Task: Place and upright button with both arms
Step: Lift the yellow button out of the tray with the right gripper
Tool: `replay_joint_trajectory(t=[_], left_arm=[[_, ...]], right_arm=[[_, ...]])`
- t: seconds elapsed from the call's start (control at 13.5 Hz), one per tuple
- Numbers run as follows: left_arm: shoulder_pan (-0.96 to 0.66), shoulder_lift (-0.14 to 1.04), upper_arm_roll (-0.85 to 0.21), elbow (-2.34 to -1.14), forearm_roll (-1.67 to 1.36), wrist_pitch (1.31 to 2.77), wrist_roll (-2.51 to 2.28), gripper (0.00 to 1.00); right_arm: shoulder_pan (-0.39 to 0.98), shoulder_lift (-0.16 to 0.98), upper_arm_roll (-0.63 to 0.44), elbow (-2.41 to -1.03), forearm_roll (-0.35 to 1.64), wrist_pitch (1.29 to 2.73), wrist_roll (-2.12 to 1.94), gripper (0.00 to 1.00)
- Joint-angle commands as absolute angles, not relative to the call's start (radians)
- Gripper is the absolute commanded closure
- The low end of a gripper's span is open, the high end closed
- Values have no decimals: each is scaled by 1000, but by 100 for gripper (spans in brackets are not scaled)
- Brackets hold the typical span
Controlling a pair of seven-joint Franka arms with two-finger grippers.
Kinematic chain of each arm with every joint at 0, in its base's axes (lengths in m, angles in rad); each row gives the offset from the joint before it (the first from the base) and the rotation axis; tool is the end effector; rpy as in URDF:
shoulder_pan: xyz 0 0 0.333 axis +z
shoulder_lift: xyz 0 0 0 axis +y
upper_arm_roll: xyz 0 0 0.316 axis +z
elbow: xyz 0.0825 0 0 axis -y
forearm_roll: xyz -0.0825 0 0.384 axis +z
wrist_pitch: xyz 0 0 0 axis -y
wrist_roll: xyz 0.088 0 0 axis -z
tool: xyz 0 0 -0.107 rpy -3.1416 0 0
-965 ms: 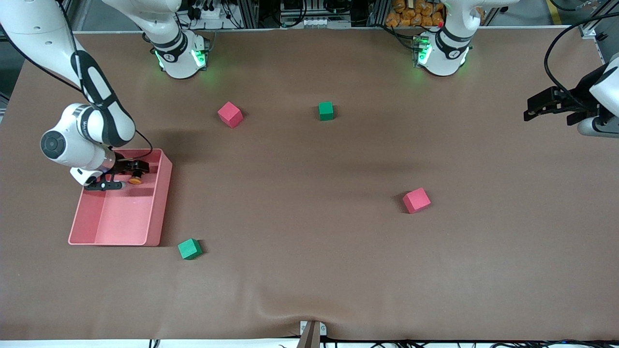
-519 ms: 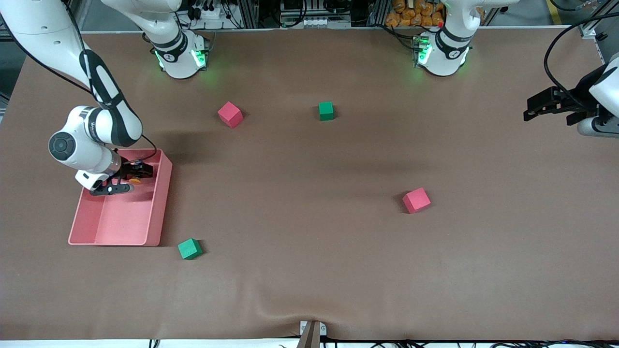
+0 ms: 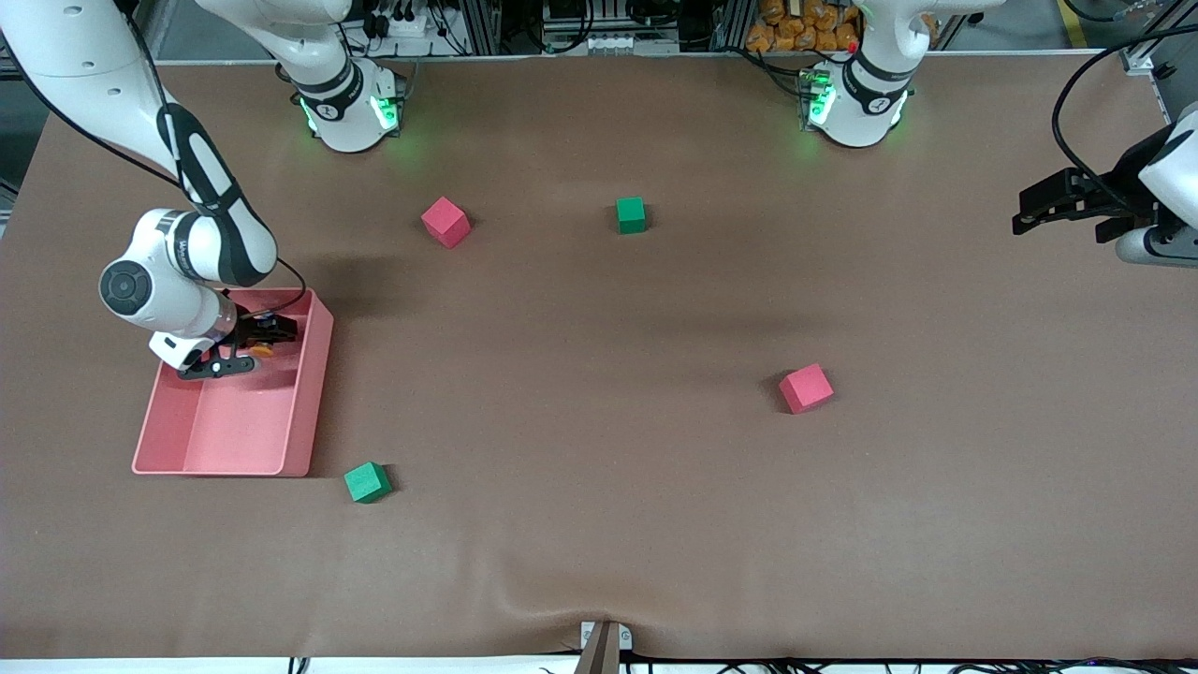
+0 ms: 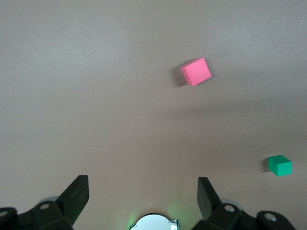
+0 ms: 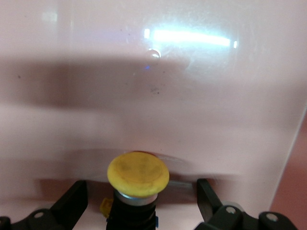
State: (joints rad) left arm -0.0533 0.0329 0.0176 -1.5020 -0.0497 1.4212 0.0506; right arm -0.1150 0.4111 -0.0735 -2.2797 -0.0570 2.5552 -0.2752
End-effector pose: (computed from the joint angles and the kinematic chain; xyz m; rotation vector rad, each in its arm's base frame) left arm 0.5484 -0.0257 0.6262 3.0837 -0.1402 -0.1751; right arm 0.5070 -0.0978 0.1626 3.1004 0.2181 -0.2255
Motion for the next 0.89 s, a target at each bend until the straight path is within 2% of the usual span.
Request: replay_joint_trajectory(t=[0.0,0.45,0.82], left_arm=[[-55,32,15,-1502,-51,1422,48,0],[-55,32,15,-1502,-51,1422,48,0],[-55,38,15,-1500,-51,1424,48,0]], right_arm=[[-127,437,-69,-2279,-86,2527,-278,0],[-137,433,-69,-2278,-86,2497,-278,0],[-150,423,-69,-2273,-86,2407,-279,0]])
